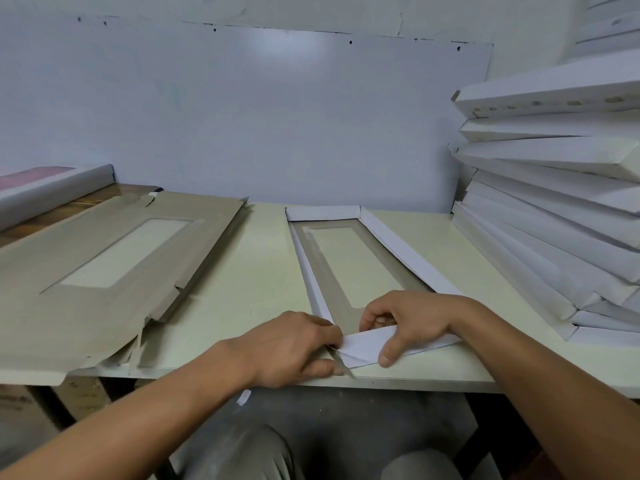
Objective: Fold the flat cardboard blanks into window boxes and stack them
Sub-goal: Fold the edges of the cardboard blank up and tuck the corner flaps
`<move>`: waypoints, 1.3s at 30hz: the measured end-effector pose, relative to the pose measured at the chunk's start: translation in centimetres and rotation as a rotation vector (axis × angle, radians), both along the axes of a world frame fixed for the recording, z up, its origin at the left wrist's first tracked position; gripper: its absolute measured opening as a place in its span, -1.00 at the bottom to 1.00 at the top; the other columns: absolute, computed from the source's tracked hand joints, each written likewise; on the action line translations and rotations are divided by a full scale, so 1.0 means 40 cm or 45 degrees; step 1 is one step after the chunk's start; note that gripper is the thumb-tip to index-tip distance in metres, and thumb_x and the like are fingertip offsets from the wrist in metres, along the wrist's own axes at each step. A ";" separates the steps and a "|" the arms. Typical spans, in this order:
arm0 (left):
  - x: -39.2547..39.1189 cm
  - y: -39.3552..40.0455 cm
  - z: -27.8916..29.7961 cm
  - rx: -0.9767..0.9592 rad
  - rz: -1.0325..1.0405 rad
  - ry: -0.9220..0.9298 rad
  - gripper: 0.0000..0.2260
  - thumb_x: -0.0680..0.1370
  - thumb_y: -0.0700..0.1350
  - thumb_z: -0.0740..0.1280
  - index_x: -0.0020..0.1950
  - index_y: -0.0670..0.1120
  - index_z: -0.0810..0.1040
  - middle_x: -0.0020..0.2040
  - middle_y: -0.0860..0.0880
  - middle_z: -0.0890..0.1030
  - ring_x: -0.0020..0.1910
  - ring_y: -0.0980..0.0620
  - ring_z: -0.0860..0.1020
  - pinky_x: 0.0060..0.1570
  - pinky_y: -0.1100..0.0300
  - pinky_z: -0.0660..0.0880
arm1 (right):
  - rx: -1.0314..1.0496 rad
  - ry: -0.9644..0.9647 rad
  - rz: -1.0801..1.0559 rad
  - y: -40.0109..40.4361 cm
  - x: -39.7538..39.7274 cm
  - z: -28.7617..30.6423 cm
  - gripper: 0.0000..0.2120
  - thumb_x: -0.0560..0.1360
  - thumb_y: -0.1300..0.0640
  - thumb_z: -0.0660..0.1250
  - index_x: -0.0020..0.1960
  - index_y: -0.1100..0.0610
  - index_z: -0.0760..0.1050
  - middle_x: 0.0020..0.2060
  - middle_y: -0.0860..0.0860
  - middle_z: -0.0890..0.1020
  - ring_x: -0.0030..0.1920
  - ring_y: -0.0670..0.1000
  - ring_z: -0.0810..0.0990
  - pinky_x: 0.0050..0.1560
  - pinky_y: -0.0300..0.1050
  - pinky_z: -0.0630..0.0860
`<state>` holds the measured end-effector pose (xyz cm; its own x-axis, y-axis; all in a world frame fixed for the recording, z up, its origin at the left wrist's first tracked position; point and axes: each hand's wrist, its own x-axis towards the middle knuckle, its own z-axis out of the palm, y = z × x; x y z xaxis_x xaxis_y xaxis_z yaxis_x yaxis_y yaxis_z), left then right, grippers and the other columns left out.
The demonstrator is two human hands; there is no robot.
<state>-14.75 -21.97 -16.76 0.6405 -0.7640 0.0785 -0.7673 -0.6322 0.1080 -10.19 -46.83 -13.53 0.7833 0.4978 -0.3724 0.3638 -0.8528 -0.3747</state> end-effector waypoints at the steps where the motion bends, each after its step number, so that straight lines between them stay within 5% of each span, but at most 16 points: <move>1: 0.001 -0.002 -0.003 -0.028 -0.001 0.005 -0.68 0.61 0.19 0.21 0.07 -0.06 0.48 -0.08 -0.01 0.52 -0.10 -0.07 0.50 -0.06 -0.01 0.45 | 0.013 -0.035 0.005 0.001 -0.004 -0.006 -0.51 0.13 -0.21 0.55 0.03 -0.22 0.55 -0.16 -0.30 0.58 -0.14 -0.16 0.57 -0.06 -0.10 0.52; 7: 0.000 -0.006 -0.019 -0.123 0.013 -0.080 -0.69 0.66 0.17 0.11 -0.05 -0.05 0.41 -0.17 -0.01 0.49 -0.22 -0.08 0.42 -0.15 -0.01 0.42 | 0.107 -0.147 0.055 -0.012 -0.030 -0.025 -0.72 0.24 -0.10 0.54 -0.20 -0.01 0.52 -0.33 -0.11 0.53 -0.33 -0.05 0.47 -0.28 -0.07 0.36; 13: 0.006 0.006 -0.029 -0.262 0.108 -0.063 -0.66 0.68 0.12 0.06 -0.04 -0.09 0.43 -0.22 0.00 0.50 -0.25 -0.07 0.40 -0.18 0.03 0.40 | 0.067 -0.449 0.119 -0.028 -0.090 -0.037 -0.55 0.41 -0.06 0.44 -0.36 0.10 0.21 -0.43 -0.02 0.24 -0.41 -0.05 0.21 -0.37 -0.12 0.09; 17: 0.010 -0.009 -0.036 -0.392 0.272 0.035 -0.73 0.67 0.08 0.13 -0.16 -0.02 0.37 -0.34 0.02 0.44 -0.34 0.00 0.38 -0.25 0.07 0.37 | 0.039 -0.683 0.198 -0.036 -0.132 -0.068 -0.69 0.54 -0.04 0.30 -0.28 0.11 0.39 -0.29 -0.01 0.47 -0.27 -0.03 0.39 -0.24 -0.04 0.34; 20: 0.012 -0.025 -0.033 -0.550 0.409 0.148 -0.80 0.65 0.01 0.20 -0.13 -0.02 0.44 -0.34 0.10 0.47 -0.33 0.07 0.40 -0.20 0.11 0.40 | 0.095 -0.893 0.323 -0.045 -0.164 -0.099 -0.84 0.55 0.08 0.30 -0.02 0.05 0.66 -0.10 -0.04 0.63 -0.10 0.05 0.58 -0.18 -0.04 0.54; 27: 0.017 -0.071 -0.031 -0.593 0.509 0.153 -0.81 0.60 -0.03 0.28 -0.21 -0.01 0.52 -0.27 0.07 0.54 -0.27 0.08 0.47 -0.19 0.15 0.43 | 0.121 -1.239 0.363 -0.012 -0.208 -0.137 -0.76 0.32 0.24 0.53 -0.03 0.05 0.68 -0.21 -0.05 0.62 -0.26 0.01 0.58 -0.44 -0.20 0.48; 33: 0.002 -0.100 -0.067 -0.236 0.589 -0.179 -0.74 0.64 0.14 0.09 -0.09 -0.02 0.34 -0.13 0.00 0.39 -0.21 -0.03 0.33 -0.27 0.09 0.31 | 0.010 -1.130 0.234 0.051 -0.237 -0.131 -0.88 0.42 0.11 0.46 -0.04 0.00 0.65 -0.18 -0.10 0.59 -0.16 -0.03 0.56 -0.30 -0.17 0.52; 36: -0.010 -0.102 -0.080 0.059 0.583 -0.242 -0.75 0.67 0.13 -0.02 0.13 -0.02 0.27 0.04 -0.05 0.35 -0.18 -0.04 0.26 -0.30 0.07 0.28 | -0.017 -0.806 0.177 0.041 -0.227 -0.093 -0.65 0.60 -0.18 0.17 0.21 -0.03 0.56 0.06 -0.11 0.54 0.08 -0.05 0.45 0.03 -0.15 0.44; 39: -0.011 -0.103 -0.078 0.116 0.594 -0.217 -0.78 0.67 0.08 0.03 0.16 -0.05 0.24 0.07 -0.07 0.34 -0.19 -0.06 0.27 -0.29 0.06 0.34 | 0.090 -0.655 -0.017 -0.006 -0.215 -0.050 -0.55 0.57 -0.30 0.03 0.03 -0.03 0.56 -0.01 -0.14 0.54 0.06 -0.11 0.44 0.10 -0.10 0.39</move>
